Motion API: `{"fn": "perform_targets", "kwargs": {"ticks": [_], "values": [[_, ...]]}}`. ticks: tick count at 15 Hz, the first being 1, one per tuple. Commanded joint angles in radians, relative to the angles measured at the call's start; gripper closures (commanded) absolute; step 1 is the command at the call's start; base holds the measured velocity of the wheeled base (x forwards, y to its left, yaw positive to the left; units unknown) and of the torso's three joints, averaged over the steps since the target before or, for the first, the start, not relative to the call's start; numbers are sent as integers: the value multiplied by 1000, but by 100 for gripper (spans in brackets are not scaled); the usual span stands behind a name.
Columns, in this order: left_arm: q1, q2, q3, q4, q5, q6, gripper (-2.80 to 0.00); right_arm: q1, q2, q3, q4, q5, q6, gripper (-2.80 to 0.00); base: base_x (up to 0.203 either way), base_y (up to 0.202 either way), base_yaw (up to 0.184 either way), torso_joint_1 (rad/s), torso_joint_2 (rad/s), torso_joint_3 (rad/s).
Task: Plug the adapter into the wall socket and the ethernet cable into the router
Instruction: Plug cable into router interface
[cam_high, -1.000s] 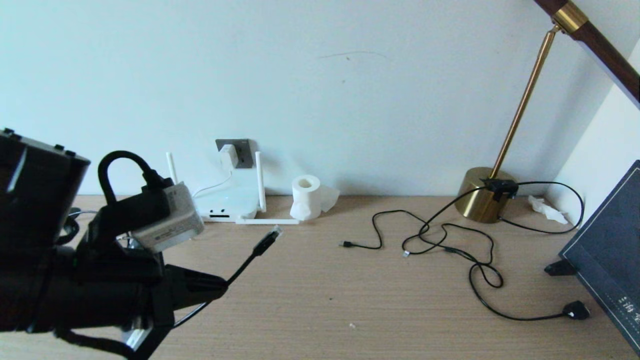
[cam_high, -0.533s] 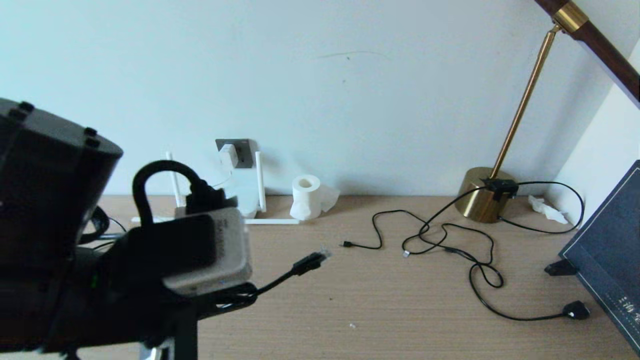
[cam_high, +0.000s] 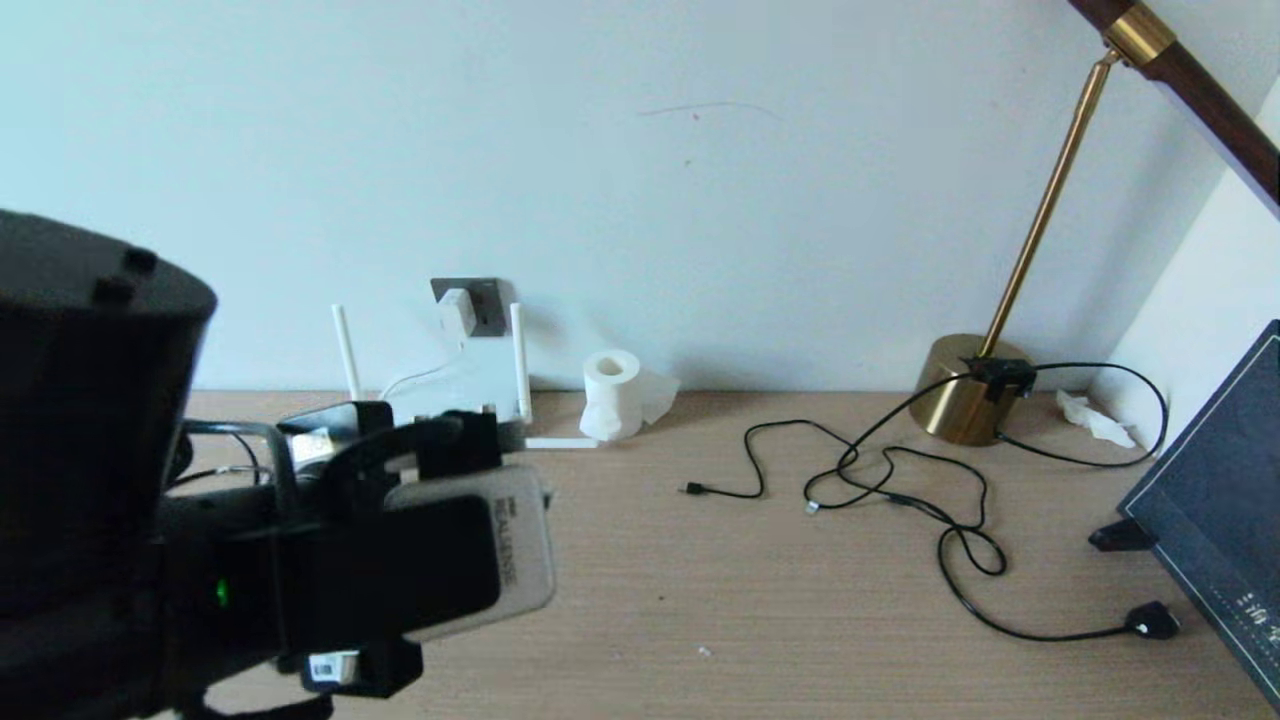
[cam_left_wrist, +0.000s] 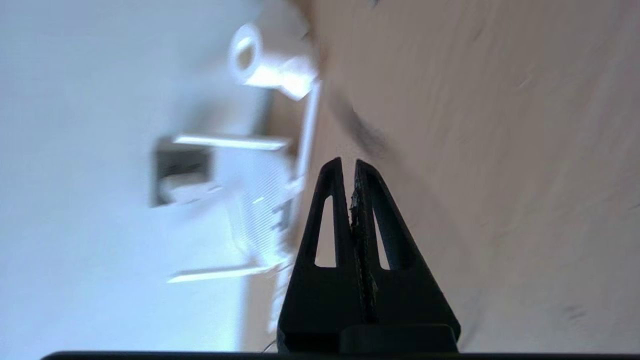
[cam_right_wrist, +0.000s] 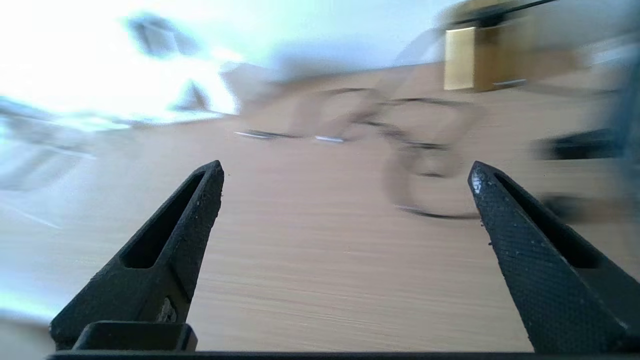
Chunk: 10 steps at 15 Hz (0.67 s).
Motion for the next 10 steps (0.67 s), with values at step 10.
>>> {"fn": "perform_targets", "kwargs": {"ticks": [10], "values": [[121, -3, 198, -193, 79, 129, 0, 0, 444, -212, -5, 258, 165, -280, 0, 0, 0, 0, 0, 0]]}}
